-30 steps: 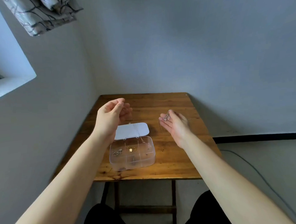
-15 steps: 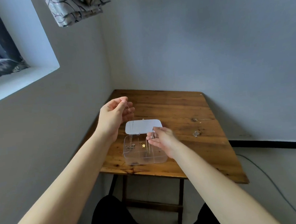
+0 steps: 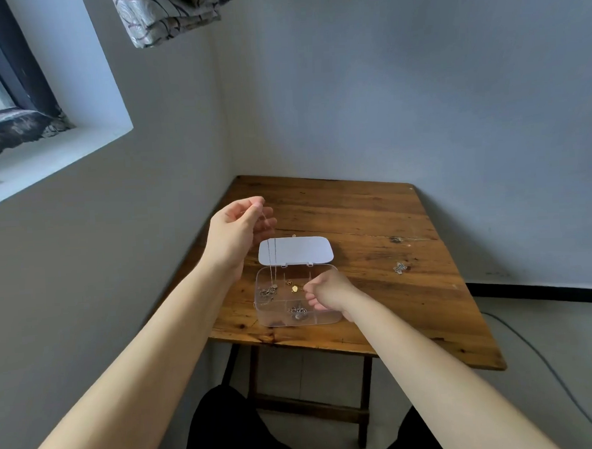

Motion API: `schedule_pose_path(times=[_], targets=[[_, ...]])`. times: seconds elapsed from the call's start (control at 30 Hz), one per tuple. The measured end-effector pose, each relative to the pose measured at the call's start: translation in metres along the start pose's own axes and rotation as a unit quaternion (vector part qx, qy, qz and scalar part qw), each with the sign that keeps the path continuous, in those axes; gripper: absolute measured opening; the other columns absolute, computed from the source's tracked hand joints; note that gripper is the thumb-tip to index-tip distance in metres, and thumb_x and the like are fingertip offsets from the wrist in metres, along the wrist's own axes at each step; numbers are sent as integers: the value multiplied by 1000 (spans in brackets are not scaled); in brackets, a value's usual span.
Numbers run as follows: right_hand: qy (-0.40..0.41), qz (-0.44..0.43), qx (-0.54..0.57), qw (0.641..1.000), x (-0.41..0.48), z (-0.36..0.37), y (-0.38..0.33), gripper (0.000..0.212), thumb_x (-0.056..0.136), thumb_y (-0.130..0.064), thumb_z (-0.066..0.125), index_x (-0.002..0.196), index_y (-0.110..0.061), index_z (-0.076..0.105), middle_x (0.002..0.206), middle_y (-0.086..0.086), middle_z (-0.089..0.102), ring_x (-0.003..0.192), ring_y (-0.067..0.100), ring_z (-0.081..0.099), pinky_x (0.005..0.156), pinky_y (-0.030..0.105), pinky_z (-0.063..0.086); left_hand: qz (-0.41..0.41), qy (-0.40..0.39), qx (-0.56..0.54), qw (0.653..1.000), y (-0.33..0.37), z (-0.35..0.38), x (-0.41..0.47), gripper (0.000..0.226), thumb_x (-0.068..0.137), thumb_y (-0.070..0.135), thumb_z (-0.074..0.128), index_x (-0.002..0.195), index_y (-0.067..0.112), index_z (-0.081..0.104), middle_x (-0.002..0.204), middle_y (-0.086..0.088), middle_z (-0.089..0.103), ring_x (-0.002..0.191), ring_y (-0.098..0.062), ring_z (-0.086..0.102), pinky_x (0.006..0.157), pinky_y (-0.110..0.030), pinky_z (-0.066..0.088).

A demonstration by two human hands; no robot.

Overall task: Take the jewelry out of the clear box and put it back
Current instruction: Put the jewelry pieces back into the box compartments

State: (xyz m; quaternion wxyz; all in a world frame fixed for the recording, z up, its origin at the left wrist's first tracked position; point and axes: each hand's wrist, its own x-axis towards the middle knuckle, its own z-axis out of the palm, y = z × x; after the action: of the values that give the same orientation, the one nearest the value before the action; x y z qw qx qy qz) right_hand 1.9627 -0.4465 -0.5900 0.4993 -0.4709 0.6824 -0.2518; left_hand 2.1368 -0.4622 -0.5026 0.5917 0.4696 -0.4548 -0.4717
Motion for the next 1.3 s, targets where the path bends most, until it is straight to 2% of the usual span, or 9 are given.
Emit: schedule_pose_path(times=[0.1,0.23,0.33,0.43,0.6,0.77,0.9,1.1,1.3], targets=[[-4,-18,-20,1000,0,-2,8,26,100,-10,48,115,2,66,120,20,69,108,26,69,95,35,57,13,-13,-15,1000,13,2,1,19,93,27,67,105,13,71,94,-9,77,84,-24,75,79,-42,61],[5,-48,-41,998,3,0,16,29,97,-5,48,111,5,71,114,20,71,106,28,69,97,44,55,18,-11,-8,1000,14,3,1,18,94,26,67,105,13,72,95,-8,77,83,-23,75,74,-38,62],[20,-63,-67,996,4,1,19,28,94,-8,49,99,-3,75,109,12,70,102,27,68,95,45,56,17,-17,78,997,-9,0,-4,12,95,22,64,102,15,72,91,-7,76,82,-23,74,70,-34,61],[33,-90,-106,990,4,1,22,26,100,-17,51,114,-17,72,125,3,65,110,24,63,94,37,55,-27,-39,204,978,-43,-7,-8,14,96,14,62,106,9,71,89,-4,75,78,-19,73,67,-31,61],[37,-106,-112,987,5,3,27,31,101,-17,50,128,-16,68,135,4,63,121,24,60,104,44,51,22,-124,554,823,-81,-21,-13,16,91,22,65,101,19,76,102,1,75,85,-12,65,71,-28,53],[46,-107,-86,989,6,2,31,30,100,-13,54,127,-12,67,129,6,65,113,21,65,99,37,54,61,-146,659,735,-94,-26,-19,16,91,29,67,103,24,77,117,1,64,109,-17,54,82,-31,52],[46,-102,-57,992,7,-1,31,30,100,-12,54,128,-11,66,125,6,68,107,19,67,93,29,55,71,-192,704,680,-97,-25,-21,26,96,31,58,114,18,71,119,-3,55,111,-20,48,86,-35,52],[97,-115,-9,989,3,-31,35,29,100,-14,53,125,-16,67,114,1,69,102,18,67,93,37,57,85,-178,711,675,-91,-14,-14,36,100,33,45,130,22,60,130,-7,57,121,-26,49,98,-44,44],[193,-90,-77,974,11,-96,71,30,99,-17,52,125,-20,66,128,0,65,116,18,60,87,24,44,120,-207,657,715,-105,39,-2,43,101,38,44,140,22,48,150,-9,44,139,-29,36,109,-52,33]])
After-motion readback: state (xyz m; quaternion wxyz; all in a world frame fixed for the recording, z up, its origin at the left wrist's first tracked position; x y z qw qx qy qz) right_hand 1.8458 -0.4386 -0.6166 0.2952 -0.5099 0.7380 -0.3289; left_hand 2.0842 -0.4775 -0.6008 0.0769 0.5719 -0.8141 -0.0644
